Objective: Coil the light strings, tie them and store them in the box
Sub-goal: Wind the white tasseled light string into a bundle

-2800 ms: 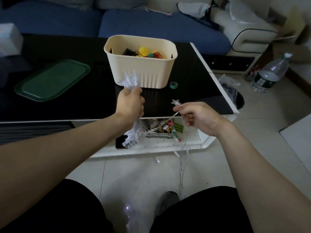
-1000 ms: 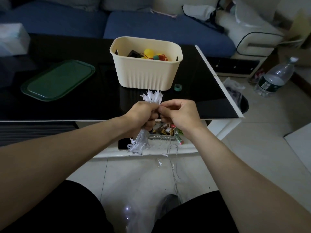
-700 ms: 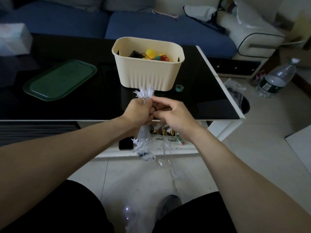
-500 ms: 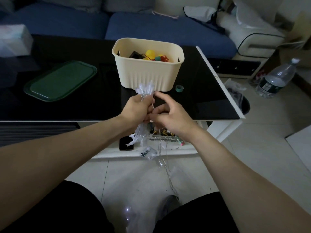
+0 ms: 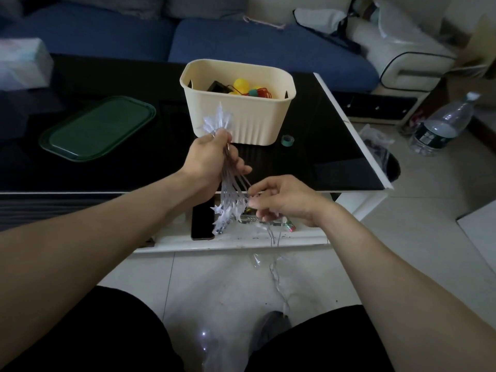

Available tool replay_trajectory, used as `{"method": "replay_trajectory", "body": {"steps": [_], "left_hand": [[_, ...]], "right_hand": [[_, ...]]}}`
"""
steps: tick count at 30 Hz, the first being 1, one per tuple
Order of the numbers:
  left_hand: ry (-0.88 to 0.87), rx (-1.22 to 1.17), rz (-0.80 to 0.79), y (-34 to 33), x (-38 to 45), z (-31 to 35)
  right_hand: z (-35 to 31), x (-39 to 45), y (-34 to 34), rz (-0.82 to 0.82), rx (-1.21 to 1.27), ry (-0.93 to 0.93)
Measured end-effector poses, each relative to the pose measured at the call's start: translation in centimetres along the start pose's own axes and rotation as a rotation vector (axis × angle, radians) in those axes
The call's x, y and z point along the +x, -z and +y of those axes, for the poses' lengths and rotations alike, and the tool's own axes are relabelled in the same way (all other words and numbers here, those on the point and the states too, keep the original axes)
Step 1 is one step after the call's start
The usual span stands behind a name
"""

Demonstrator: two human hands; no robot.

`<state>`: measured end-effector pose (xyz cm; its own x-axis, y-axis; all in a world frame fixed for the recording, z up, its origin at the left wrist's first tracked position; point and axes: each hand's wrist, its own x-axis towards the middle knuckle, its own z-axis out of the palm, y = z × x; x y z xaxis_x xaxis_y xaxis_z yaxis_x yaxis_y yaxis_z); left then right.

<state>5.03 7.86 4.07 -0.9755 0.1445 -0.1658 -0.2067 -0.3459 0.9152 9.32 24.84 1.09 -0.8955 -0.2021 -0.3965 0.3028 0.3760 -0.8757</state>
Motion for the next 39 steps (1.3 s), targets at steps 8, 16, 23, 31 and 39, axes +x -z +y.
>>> {"method": "replay_trajectory", "body": {"steps": [8, 16, 23, 31, 39], "left_hand": [[-0.003, 0.059, 0.043, 0.8, 0.5, 0.1], [-0.032, 0.069, 0.060, 1.1, 0.4, 0.4], [-0.022, 0.098, 0.020, 0.9, 0.1, 0.2], [-0.030, 0.114, 0.021, 1.1, 0.2, 0.1], [-0.020, 0.152, -0.015, 1.0, 0.0, -0.4]], "right_hand": [[-0.3, -0.4, 0.7, -0.037, -0.001, 0.004], [-0.2, -1.2, 1.5, -0.104, 0.156, 0.004], [0.7, -1.1, 2.2, -0.148, 0.124, -0.029], [0.7, -1.2, 2.4, -0.204, 0.043, -0.090], [0.9, -0.8, 2.2, -0.104, -0.066, -0.110]]}}
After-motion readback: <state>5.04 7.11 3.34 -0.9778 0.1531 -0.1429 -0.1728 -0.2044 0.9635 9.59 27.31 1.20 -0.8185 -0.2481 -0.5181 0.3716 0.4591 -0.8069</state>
